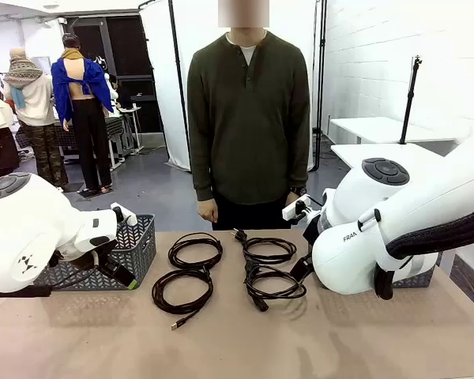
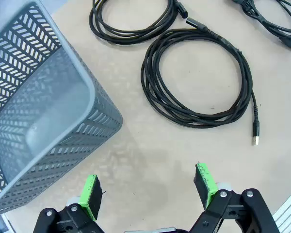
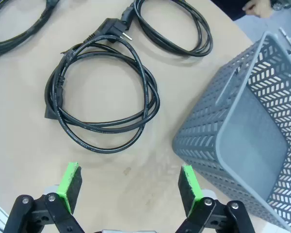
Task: Organize the cables according to human instructions.
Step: Pick up a bundle of cables and place it in the basket indicated by the human.
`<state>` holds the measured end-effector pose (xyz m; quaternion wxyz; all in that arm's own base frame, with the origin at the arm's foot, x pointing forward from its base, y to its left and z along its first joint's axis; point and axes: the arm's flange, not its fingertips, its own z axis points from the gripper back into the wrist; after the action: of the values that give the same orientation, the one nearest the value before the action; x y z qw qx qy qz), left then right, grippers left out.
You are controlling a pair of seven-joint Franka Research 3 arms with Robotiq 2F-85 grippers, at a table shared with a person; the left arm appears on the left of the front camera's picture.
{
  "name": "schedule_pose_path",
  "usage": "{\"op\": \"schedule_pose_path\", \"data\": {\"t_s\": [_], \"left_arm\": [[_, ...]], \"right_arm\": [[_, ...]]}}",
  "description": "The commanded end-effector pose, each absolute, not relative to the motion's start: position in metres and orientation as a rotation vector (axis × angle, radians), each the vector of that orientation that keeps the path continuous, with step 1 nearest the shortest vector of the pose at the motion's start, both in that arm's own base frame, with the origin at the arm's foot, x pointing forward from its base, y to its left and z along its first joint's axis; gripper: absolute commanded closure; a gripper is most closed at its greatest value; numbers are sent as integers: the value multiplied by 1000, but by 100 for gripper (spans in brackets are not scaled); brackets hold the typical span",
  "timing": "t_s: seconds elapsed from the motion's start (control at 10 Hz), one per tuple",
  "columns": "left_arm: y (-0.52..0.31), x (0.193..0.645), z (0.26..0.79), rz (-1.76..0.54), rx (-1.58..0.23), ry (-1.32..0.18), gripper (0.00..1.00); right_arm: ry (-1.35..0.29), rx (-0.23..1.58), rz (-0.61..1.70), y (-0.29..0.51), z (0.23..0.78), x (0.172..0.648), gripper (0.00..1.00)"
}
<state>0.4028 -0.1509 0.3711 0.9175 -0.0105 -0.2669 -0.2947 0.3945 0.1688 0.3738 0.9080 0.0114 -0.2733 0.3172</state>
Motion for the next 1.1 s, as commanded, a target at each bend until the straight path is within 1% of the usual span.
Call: {"op": "schedule_pose_path", "data": {"t_s": [0.0, 1.0], "left_arm": [[-151, 403, 371, -606, -22, -550, 0], [-151, 403, 371, -606, -22, -550, 0]], "right_arm": [[-564, 24, 655, 169, 374, 395, 0], [-564, 24, 655, 169, 374, 395, 0]]}}
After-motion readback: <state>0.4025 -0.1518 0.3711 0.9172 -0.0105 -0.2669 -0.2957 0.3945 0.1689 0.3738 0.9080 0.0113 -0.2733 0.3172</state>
